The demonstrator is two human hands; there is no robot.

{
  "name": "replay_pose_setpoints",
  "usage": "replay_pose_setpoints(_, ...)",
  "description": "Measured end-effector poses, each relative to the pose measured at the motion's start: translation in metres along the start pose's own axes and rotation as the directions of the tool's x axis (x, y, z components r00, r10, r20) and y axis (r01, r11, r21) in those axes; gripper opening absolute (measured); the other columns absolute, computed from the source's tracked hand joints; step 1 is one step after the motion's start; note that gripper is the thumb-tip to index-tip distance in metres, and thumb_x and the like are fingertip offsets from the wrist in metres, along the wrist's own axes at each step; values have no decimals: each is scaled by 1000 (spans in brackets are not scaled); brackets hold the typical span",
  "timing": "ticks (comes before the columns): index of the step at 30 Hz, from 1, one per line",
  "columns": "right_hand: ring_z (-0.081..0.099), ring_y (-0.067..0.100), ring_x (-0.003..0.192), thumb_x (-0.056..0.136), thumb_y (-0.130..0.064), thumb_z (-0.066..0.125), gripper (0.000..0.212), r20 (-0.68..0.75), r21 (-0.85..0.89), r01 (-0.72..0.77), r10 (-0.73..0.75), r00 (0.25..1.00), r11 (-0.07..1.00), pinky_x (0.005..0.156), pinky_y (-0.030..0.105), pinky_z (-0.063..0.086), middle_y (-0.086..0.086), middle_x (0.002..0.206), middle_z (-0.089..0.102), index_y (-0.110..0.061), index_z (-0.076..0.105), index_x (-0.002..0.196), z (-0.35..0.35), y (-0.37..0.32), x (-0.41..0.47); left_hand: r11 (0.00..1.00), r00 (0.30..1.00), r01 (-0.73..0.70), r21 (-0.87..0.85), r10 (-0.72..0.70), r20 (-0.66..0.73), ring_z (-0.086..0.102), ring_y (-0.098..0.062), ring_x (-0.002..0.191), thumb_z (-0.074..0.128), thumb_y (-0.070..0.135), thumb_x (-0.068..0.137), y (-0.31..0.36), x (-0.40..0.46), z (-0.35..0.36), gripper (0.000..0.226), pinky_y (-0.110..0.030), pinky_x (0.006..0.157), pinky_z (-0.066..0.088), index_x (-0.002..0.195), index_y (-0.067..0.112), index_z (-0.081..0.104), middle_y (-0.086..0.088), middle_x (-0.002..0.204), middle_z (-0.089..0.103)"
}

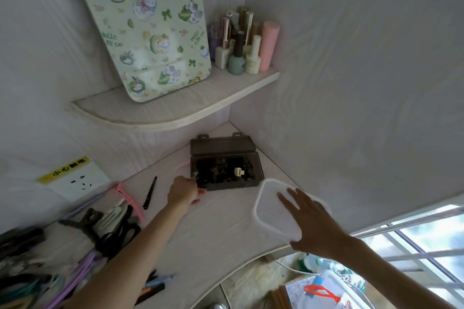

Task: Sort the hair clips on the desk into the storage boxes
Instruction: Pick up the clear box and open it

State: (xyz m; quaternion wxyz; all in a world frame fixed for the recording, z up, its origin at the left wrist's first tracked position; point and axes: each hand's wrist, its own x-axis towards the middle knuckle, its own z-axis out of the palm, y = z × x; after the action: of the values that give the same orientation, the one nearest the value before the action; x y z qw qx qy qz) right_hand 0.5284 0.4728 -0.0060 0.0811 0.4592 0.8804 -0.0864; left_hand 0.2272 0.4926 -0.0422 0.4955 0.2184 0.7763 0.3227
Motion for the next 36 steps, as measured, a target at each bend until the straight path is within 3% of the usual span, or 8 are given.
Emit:
replay_pose_setpoints(9,-13,13,144,75,-18,70,103,114,16,463,-462,879,886,114,42,-10,-6,157,-8,-39,-3,146,-3,-36,33,991,994,25,-134,-10,105,61,-29,103,33,14,101,1,-15,9,35,-36,78,51,125,-5,49,-21,114,64)
replay_pose_setpoints(14,-8,21,143,70,-26,75,101,-45,-90,498,-503,863,862,113,48,-6,3,158,4,-38,8,145,5,-68,57,982,984,-89,166,61,170,53,-29,118,48,32,95,-11,-23,-9,59,-34,98,44,141,-1,28,-15,132,53)
replay_pose_setpoints(18,7,10,141,66,-54,69,90,-124,270,288,-264,957,919,119,38,11,-5,154,13,-40,17,138,-5,-64,39,915,921,-283,289,174,349,39,-23,133,58,38,90,-27,-42,-34,73,-28,103,34,147,14,19,-4,150,32)
replay_pose_setpoints(21,51,11,104,71,-38,76,50,-242,559,-99,276,930,823,80,21,48,-4,115,52,-21,49,110,-8,-57,25,844,881,-389,370,223,418,41,-21,132,61,34,88,-45,-47,-48,69,-29,107,33,145,14,27,-4,149,34)
replay_pose_setpoints(23,62,19,84,75,-41,72,37,111,674,-395,442,890,624,71,29,52,0,92,62,-14,54,91,-9,-54,27,836,877,-422,352,277,392,45,-21,129,64,32,86,-53,-51,-50,67,-34,109,36,142,16,33,-4,147,39)
replay_pose_setpoints(27,71,22,85,81,-48,62,52,688,683,-696,124,715,221,80,34,58,9,97,72,-3,61,106,0,-63,28,683,809,-588,433,514,286,45,-20,127,62,27,88,-53,-66,-45,61,-38,106,38,142,24,34,-2,145,39)
replay_pose_setpoints(30,71,23,88,85,-44,58,52,682,732,-681,28,731,-27,73,30,58,14,104,71,0,59,112,7,-78,24,506,743,-638,580,601,293,46,-19,126,60,39,87,-52,-76,-38,62,-37,102,42,141,21,35,0,142,43)
replay_pose_setpoints(36,69,16,68,95,-48,38,49,603,792,-610,162,781,-7,59,24,52,7,80,72,-5,62,89,15,-107,17,404,840,-535,742,347,417,0,-23,145,74,63,61,-49,-96,-28,130,-45,113,22,148,14,-10,-2,158,-9)
